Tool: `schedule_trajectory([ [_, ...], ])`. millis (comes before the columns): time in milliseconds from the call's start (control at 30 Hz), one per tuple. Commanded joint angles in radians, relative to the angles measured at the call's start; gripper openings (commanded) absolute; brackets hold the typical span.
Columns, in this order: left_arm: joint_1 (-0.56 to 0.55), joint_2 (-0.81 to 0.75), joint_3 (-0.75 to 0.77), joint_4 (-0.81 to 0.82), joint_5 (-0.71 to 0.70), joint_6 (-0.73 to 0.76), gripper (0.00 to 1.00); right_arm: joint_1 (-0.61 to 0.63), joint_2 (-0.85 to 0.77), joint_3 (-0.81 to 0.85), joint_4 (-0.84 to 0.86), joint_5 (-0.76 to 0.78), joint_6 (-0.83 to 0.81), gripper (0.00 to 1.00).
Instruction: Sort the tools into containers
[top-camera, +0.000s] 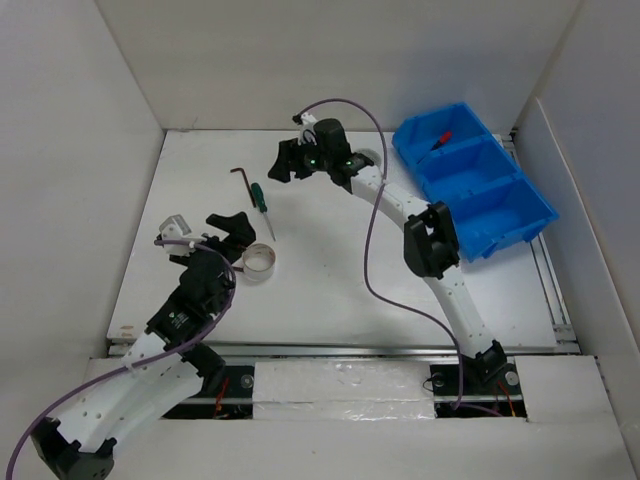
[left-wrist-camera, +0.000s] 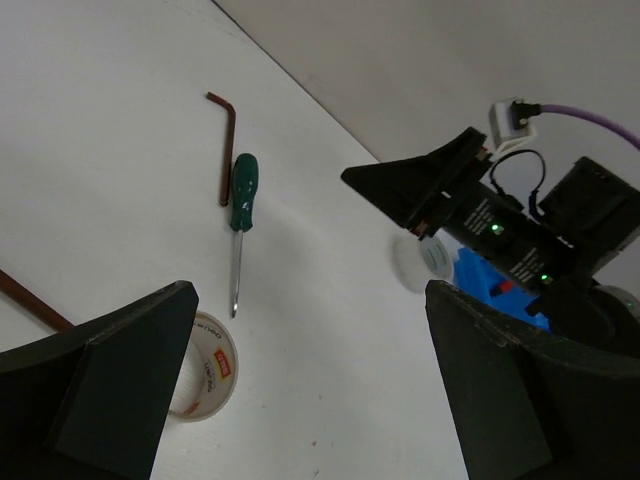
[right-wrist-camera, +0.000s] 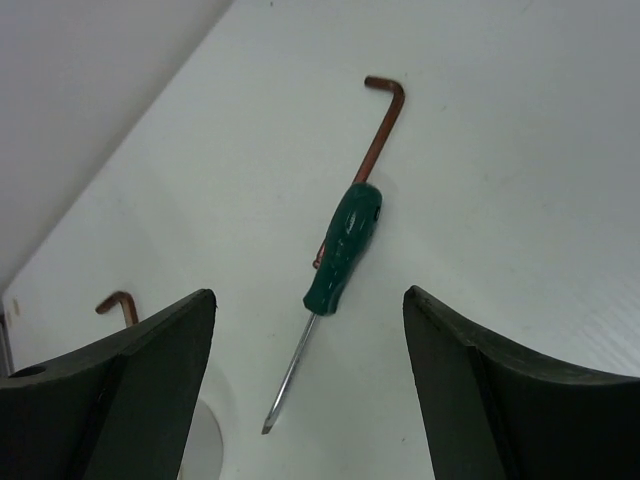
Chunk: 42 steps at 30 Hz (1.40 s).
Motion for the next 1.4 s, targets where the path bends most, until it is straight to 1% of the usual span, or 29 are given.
schedule_trajectory([
  [0, 0.002, -0.063, -0.017, 0.023, -0.017, -0.016, 0.99, 0.022, -0.017, 0.027, -0.042, 0.092, -0.092, 0.81],
  [33, 0.002, -0.083, -0.021, 0.026, -0.011, -0.018, 0.99, 0.038, -0.007, 0.033, -0.059, 0.139, -0.103, 0.81],
  [100, 0.002, -0.091, -0.03, 0.035, -0.003, -0.01, 0.99, 0.074, 0.013, 0.056, -0.108, 0.185, -0.138, 0.82],
  [200, 0.002, -0.091, -0.025, 0.035, 0.008, -0.007, 0.99, 0.099, 0.046, 0.057, -0.125, 0.247, -0.149, 0.82],
  [267, 0.002, -0.085, -0.021, 0.035, 0.016, -0.007, 0.99, 0.113, 0.064, 0.056, -0.127, 0.319, -0.149, 0.83],
  [300, 0.002, -0.083, -0.021, 0.035, 0.019, -0.005, 0.99, 0.125, 0.076, 0.068, -0.147, 0.328, -0.146, 0.83],
  [333, 0.002, -0.077, -0.019, 0.037, 0.028, -0.005, 0.99, 0.125, 0.09, 0.12, -0.171, 0.325, -0.146, 0.83],
  [667, 0.002, -0.08, -0.025, 0.047, 0.031, 0.004, 0.99, 0.156, 0.148, 0.14, -0.186, 0.445, -0.035, 0.84],
  [733, 0.002, -0.079, -0.028, 0.067, 0.032, 0.013, 0.99, 0.165, 0.124, 0.114, -0.182, 0.503, -0.02, 0.84],
  [767, 0.002, -0.074, -0.036, 0.079, 0.037, 0.037, 0.99, 0.165, 0.098, 0.075, -0.129, 0.509, -0.022, 0.84],
  [800, 0.002, -0.067, -0.037, 0.089, 0.037, 0.045, 0.98, 0.165, 0.063, -0.046, -0.09, 0.511, -0.031, 0.84],
  [833, 0.002, -0.045, -0.037, 0.098, 0.029, 0.047, 0.98, 0.165, -0.03, -0.123, -0.04, 0.529, -0.032, 0.84],
  [867, 0.002, -0.027, -0.033, 0.099, 0.022, 0.047, 0.98, 0.165, -0.084, -0.201, 0.062, 0.544, -0.035, 0.84],
  [900, 0.002, -0.007, -0.03, 0.099, 0.013, 0.039, 0.97, 0.165, -0.146, -0.363, 0.114, 0.558, -0.035, 0.84],
  [933, 0.002, 0.046, -0.024, 0.11, 0.003, 0.036, 0.96, 0.156, -0.205, -0.433, 0.175, 0.567, -0.035, 0.85],
  [967, 0.002, 0.08, -0.002, 0.115, -0.01, 0.041, 0.96, 0.147, -0.32, -0.496, 0.223, 0.563, -0.035, 0.85],
  [1000, 0.002, 0.119, 0.016, 0.115, -0.018, 0.053, 0.95, 0.136, -0.379, -0.55, 0.234, 0.554, -0.031, 0.85],
  [1033, 0.002, 0.206, 0.039, 0.091, -0.027, 0.057, 0.94, 0.112, -0.439, -0.647, 0.238, 0.547, -0.031, 0.85],
  [1067, 0.002, 0.247, 0.098, 0.071, -0.046, 0.064, 0.94, 0.098, -0.541, -0.695, 0.24, 0.538, -0.032, 0.85],
  [1133, 0.012, 0.37, 0.16, 0.017, -0.078, 0.056, 0.95, 0.076, -0.637, -0.788, 0.241, 0.515, -0.046, 0.85],
  [1167, 0.034, 0.406, 0.201, 0.026, -0.064, 0.07, 0.95, 0.067, -0.684, -0.881, 0.258, 0.508, -0.046, 0.85],
  [1200, 0.06, 0.438, 0.223, 0.04, -0.023, 0.091, 0.9, 0.053, -0.77, -0.93, 0.27, 0.498, -0.037, 0.85],
  [1233, 0.091, 0.5, 0.245, 0.065, 0.033, 0.135, 0.85, 0.053, -0.81, -0.973, 0.29, 0.465, -0.031, 0.85],
  [1267, 0.155, 0.533, 0.293, 0.069, 0.16, 0.151, 0.8, 0.043, -0.851, -1.057, 0.33, 0.46, -0.029, 0.85],
  [1300, 0.183, 0.57, 0.323, 0.067, 0.216, 0.166, 0.71, 0.033, -0.919, -1.09, 0.346, 0.41, -0.026, 0.85],
  [1333, 0.208, 0.637, 0.349, 0.055, 0.259, 0.176, 0.63, 0.033, -0.948, -1.119, 0.359, 0.385, -0.023, 0.85],
  [1367, 0.226, 0.665, 0.393, 0.047, 0.296, 0.188, 0.55, 0.033, -0.974, -1.144, 0.369, 0.377, -0.02, 0.85],
])
